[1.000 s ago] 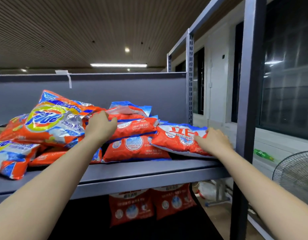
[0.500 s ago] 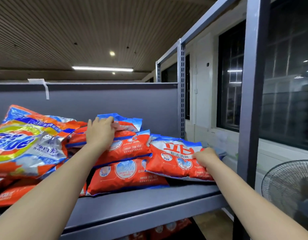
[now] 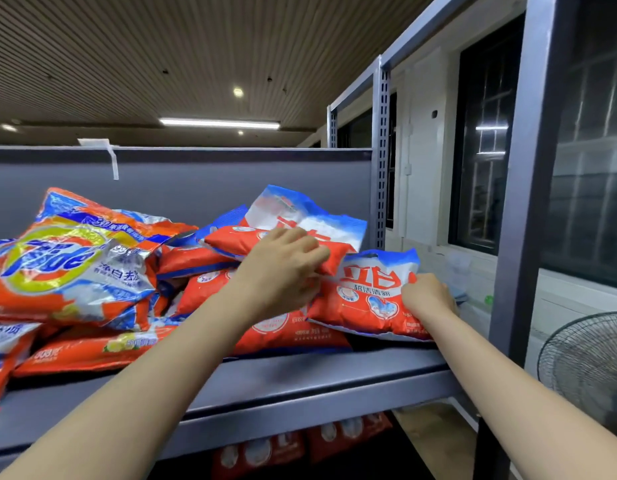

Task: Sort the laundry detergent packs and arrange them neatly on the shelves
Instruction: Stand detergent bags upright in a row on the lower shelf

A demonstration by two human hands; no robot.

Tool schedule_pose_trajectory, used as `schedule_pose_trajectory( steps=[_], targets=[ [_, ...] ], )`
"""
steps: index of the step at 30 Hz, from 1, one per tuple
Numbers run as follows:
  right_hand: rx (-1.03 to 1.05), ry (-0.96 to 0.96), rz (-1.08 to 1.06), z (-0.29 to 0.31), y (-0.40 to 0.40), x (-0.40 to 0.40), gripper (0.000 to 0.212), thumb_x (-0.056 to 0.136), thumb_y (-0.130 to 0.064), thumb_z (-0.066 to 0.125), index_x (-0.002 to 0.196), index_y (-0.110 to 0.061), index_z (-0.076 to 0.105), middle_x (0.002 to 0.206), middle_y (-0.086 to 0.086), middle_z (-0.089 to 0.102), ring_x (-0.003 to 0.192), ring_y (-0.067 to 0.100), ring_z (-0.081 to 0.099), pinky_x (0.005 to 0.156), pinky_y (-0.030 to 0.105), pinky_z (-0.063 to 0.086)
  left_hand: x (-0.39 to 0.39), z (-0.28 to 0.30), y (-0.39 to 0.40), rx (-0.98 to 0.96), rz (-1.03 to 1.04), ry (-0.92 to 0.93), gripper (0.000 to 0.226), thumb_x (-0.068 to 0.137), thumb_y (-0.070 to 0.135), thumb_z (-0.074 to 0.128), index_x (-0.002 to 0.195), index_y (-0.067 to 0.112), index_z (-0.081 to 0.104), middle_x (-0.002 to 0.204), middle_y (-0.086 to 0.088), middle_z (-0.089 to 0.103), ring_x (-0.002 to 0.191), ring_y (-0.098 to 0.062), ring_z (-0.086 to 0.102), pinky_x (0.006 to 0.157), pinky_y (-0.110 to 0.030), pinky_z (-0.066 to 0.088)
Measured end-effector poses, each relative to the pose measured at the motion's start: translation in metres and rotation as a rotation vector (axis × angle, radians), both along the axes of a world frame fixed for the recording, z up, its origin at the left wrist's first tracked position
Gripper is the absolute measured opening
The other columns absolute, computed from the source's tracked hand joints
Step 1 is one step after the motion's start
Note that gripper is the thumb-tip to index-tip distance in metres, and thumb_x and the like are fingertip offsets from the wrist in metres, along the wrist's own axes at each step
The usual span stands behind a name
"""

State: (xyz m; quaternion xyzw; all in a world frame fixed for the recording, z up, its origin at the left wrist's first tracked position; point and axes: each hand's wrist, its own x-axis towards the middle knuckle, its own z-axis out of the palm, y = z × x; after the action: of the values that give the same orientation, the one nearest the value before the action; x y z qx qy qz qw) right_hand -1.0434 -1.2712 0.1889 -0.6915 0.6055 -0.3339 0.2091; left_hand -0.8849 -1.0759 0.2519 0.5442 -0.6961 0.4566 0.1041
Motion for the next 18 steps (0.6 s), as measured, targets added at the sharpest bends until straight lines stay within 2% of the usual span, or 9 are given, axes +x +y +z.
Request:
schedule_pose_trajectory(
  steps=[2,4,6,8,10,13,15,16,18],
  targets=[
    [-0.019,0.001,-0.003,-0.001,0.003,0.000,0.033,0.095,-0.025,0.040,0.118,-0.012,0.059,0.116,0.016,0.061,0.106,0.036,0.056,0.081,0.035,0.043,-0.006,-0.004,-0.001,0.096,-0.045,0.112,0.029,0.073,0.038,0.064,0.084,0.012,0.058,0.084,-0.002,0.059,0.082,-0.025,0.053,0.072,-0.034,0.039],
    [-0.053,-0.007,-0.005,-0.003,0.004,-0.001,0.034,0.096,-0.025,0.040,0.122,-0.015,0.058,0.120,0.016,0.059,0.108,0.036,0.055,0.077,0.033,0.037,-0.005,0.001,-0.002,0.213,-0.113,0.434,0.043,0.074,0.060,0.054,0.080,0.018,0.056,0.081,0.005,0.053,0.079,-0.015,0.047,0.071,-0.033,0.038],
    [-0.091,-0.016,0.008,-0.004,0.006,-0.002,0.034,0.096,-0.025,0.040,0.124,-0.018,0.058,0.122,0.016,0.059,0.108,0.035,0.054,0.076,0.033,0.034,0.005,0.009,-0.011,0.156,-0.126,0.716,0.048,0.076,0.068,0.045,0.079,0.022,0.060,0.086,0.005,0.060,0.086,-0.014,0.052,0.077,-0.034,0.041],
    [-0.135,-0.029,0.026,-0.006,0.007,-0.004,0.033,0.097,-0.026,0.037,0.120,-0.019,0.060,0.118,0.016,0.061,0.102,0.034,0.055,0.076,0.033,0.036,0.025,0.019,-0.022,-0.054,0.202,0.756,0.046,0.084,0.060,0.044,0.098,0.022,0.065,0.109,-0.004,0.064,0.106,-0.025,0.052,0.087,-0.037,0.038],
    [-0.179,-0.064,0.035,-0.008,0.010,-0.004,0.034,0.098,-0.028,0.034,0.118,-0.020,0.061,0.112,0.014,0.063,0.099,0.034,0.056,0.079,0.034,0.041,0.048,0.025,-0.027,-0.033,0.569,0.884,0.050,0.090,0.049,0.041,0.121,0.013,0.056,0.128,-0.015,0.056,0.120,-0.037,0.046,0.096,-0.040,0.036],
    [-0.271,-0.135,0.018,-0.013,0.013,-0.007,0.035,0.100,-0.034,0.030,0.107,-0.022,0.062,0.103,0.012,0.065,0.084,0.030,0.054,0.071,0.033,0.040,0.066,0.025,-0.028,0.096,0.656,1.154,0.050,0.091,0.042,0.043,0.126,0.008,0.052,0.134,-0.016,0.052,0.126,-0.037,0.042,0.102,-0.038,0.036],
    [-0.345,-0.168,0.007,-0.015,0.017,-0.009,0.035,0.101,-0.037,0.029,0.100,-0.021,0.060,0.097,0.011,0.065,0.081,0.029,0.054,0.068,0.032,0.037,0.064,0.029,-0.026,0.035,0.611,1.212,0.042,0.087,0.041,0.049,0.113,0.008,0.057,0.119,-0.015,0.059,0.111,-0.035,0.053,0.091,-0.035,0.042],
    [-0.379,-0.183,0.004,-0.016,0.019,-0.010,0.035,0.101,-0.037,0.029,0.099,-0.020,0.059,0.095,0.010,0.065,0.080,0.029,0.055,0.067,0.032,0.037,0.061,0.031,-0.023,0.001,0.583,1.269,0.034,0.085,0.039,0.053,0.101,0.010,0.057,0.104,-0.012,0.061,0.095,-0.032,0.057,0.079,-0.033,0.044],
    [-0.436,-0.215,-0.007,-0.019,0.023,-0.012,0.033,0.102,-0.037,0.029,0.100,-0.020,0.057,0.088,0.009,0.064,0.075,0.026,0.053,0.066,0.031,0.035,0.055,0.032,-0.015,-0.057,0.507,1.480,0.023,0.081,0.031,0.059,0.077,0.010,0.050,0.075,-0.005,0.054,0.064,-0.021,0.051,0.056,-0.028,0.037]
  ],
)
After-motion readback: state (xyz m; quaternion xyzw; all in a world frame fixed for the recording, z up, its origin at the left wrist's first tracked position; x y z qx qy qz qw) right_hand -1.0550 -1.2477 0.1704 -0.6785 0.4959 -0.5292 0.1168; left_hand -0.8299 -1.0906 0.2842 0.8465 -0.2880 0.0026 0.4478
